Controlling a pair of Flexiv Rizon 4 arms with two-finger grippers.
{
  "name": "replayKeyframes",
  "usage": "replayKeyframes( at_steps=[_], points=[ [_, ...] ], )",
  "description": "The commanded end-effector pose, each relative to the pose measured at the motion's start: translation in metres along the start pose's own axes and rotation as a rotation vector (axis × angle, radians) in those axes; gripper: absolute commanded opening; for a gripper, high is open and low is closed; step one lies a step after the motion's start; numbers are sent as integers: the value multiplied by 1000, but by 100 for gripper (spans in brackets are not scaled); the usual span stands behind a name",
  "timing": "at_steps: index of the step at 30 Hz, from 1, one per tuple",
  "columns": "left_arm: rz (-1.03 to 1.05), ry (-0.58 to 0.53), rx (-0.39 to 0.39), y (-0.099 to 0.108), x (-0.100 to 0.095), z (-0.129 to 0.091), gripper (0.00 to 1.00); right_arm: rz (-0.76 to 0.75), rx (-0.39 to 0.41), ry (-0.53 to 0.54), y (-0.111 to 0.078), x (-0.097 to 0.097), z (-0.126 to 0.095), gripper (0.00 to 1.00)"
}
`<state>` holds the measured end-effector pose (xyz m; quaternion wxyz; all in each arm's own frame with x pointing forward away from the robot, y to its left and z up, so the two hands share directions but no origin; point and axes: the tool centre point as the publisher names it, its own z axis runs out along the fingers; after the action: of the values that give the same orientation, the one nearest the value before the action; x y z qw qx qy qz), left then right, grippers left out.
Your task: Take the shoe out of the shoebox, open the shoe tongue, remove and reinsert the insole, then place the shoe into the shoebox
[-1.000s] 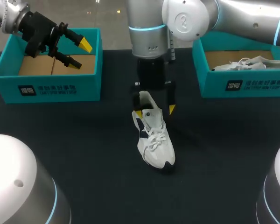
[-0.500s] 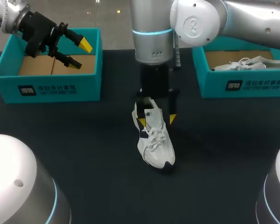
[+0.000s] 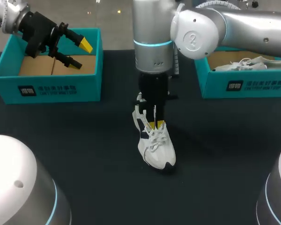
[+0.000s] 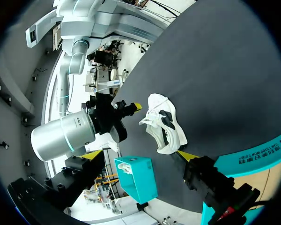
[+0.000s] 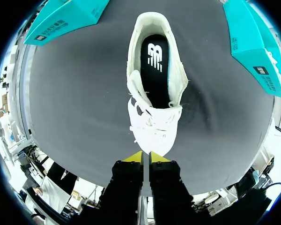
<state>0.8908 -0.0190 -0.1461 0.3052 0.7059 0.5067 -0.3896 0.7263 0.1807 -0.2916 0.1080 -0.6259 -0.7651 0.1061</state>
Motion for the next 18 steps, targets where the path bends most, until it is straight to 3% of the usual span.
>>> replayKeyframes(
  at_steps=[1,7,18],
  points=[
    [0,3,1,0,0,0,100,-3,11,-13,4,-1,-3,0],
    [0,3,1,0,0,0,100,14,-5,-20,11,-9,-2,0],
    [0,3,1,0,0,0,100,-1,-81,-56,53,-18,6,0]
  ],
)
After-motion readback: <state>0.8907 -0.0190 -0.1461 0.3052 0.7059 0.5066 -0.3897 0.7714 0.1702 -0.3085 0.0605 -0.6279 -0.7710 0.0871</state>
